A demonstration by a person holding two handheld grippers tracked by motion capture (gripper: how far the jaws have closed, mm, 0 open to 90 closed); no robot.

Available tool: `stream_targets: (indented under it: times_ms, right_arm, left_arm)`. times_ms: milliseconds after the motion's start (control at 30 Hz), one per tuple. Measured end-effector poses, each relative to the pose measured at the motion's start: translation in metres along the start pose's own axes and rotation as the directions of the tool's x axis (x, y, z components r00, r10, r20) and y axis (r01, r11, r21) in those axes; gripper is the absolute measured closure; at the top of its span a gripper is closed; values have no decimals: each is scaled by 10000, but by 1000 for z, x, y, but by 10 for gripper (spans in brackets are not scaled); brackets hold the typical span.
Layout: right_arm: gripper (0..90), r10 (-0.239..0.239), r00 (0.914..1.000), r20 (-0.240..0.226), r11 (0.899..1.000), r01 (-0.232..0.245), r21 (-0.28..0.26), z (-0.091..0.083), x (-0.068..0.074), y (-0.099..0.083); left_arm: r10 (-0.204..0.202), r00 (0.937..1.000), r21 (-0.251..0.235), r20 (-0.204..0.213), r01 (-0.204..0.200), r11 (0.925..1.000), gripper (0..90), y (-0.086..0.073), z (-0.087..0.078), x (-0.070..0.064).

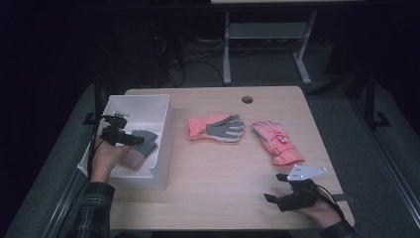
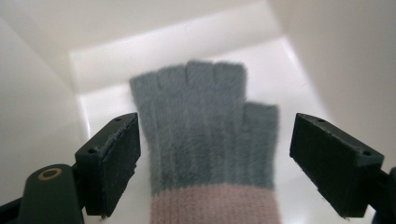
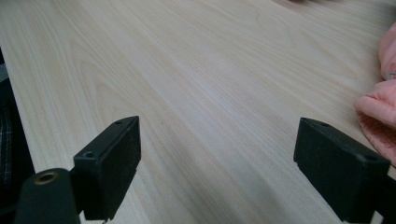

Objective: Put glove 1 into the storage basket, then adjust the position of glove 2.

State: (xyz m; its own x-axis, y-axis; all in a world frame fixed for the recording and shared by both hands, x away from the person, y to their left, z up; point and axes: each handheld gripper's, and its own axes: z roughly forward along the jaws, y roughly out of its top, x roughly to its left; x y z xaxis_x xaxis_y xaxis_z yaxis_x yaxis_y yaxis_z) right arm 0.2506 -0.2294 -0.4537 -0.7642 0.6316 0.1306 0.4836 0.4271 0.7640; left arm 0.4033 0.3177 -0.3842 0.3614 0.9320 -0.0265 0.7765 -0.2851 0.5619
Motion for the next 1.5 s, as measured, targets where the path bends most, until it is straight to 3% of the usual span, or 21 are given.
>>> stream_targets:
  times_ms: [200,333,500,600,667,733,967,1400,1500]
  right_arm:
    - [146,50,10000,-4,10000,-50,17,0,0,0]
    - [145,11,10000,3,10000,-11,0,0,0,0]
    - [145,35,10000,25,10000,-35,38,0,0,0]
    - [145,82,10000,20,9999,-82,61,0,-1,0]
    - [145,96,9999,28,9999,-96,55,0,-1,0]
    - [145,93,10000,5,9999,-93,40,0,0,0]
    - [145,82,10000,10,10000,-82,54,0,0,0]
    - [145,112,9999,-4,9999,-112,19,0,0,0]
    - [145,106,9999,-6,9999,-106,12,-1,0,0]
  left_arm:
    - [227,9975,-276,666,-209,9994,131,12,-22,-7]
    - [630,9937,-529,929,-583,9969,128,23,-38,-16]
    - [1114,9836,-1051,1419,-969,9897,128,34,-55,-35]
    - [1466,9745,-1349,1698,-1244,9830,129,41,-61,-47]
    - [1683,9630,-1634,2103,-1351,9773,128,47,-64,-58]
    - [1831,9561,-1745,2289,-1448,9740,129,49,-65,-68]
    - [2414,9354,-1967,2582,-1937,9611,133,57,-64,-97]
    - [3045,8989,-2291,3151,-2393,9435,167,67,-48,-149]
    - [3211,8851,-2364,3368,-2506,9388,221,69,-43,-162]
